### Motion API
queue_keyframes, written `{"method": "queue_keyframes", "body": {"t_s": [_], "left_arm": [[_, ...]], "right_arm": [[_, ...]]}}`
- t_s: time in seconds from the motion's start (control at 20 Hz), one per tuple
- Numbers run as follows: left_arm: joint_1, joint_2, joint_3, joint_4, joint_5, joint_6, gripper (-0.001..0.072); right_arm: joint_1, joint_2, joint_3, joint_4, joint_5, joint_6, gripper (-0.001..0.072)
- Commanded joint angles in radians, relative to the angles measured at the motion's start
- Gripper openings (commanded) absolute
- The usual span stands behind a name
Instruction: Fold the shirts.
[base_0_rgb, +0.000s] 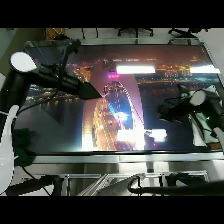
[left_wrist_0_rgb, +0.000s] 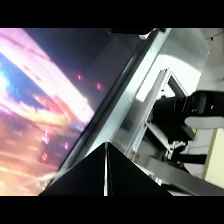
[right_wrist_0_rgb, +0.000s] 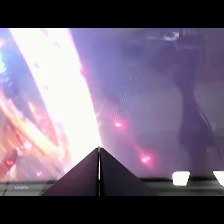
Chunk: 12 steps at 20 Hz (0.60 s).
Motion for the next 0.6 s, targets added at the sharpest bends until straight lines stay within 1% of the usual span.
{"method": "queue_keyframes", "body": {"t_s": [0.0,0.1,0.2,0.55], "left_arm": [[-0.002,0.085,-0.257,0.011,0.061,0.047,0.0012],[-0.002,0.111,-0.340,0.010,0.098,0.050,0.0013],[-0.002,0.123,-0.382,0.010,0.118,0.051,0.0013],[-0.002,0.122,-0.381,0.009,0.148,0.051,0.0013]], "right_arm": [[0.196,0.012,-0.080,0.002,-0.192,0.018,0.0019],[0.209,0.011,-0.080,0.009,-0.234,0.019,0.0019],[0.208,0.010,-0.080,0.039,-0.216,0.019,0.0019],[0.207,0.010,-0.080,0.047,-0.211,0.018,0.0019]]}}
